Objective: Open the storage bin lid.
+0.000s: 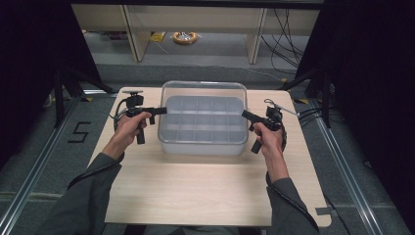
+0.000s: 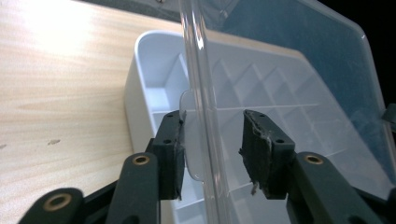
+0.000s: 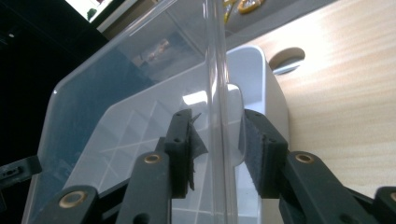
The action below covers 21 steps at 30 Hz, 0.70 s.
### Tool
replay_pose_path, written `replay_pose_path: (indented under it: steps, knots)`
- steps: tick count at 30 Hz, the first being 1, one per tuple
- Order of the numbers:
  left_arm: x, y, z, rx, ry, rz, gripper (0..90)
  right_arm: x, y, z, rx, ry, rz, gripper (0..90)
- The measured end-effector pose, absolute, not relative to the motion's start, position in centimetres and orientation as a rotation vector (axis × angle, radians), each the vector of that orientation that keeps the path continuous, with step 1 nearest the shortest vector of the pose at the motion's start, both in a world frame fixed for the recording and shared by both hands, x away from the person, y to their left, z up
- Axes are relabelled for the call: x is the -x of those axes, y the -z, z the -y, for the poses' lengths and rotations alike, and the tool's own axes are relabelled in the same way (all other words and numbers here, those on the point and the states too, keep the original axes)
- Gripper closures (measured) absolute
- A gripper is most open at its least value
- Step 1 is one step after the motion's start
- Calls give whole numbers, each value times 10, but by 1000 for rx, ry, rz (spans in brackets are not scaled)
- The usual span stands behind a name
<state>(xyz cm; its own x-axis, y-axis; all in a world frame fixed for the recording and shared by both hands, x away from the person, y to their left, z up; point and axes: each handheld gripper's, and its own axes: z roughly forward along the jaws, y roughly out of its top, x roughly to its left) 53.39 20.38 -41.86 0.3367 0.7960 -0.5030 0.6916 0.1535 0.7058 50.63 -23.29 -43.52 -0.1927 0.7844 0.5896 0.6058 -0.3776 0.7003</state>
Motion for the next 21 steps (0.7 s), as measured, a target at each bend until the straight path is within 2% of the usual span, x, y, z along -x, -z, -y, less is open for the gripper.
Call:
replay_pose_path:
  steps: [8,21]
  knots:
    - [-517,399,-200,-1553,-144,-1306,621,-494,422,238,-1887,-1664,-1593,661]
    - [-492,406,-201,-1614,-125,-1231,613,-455,412,246,-1830,-1739,-1571,661]
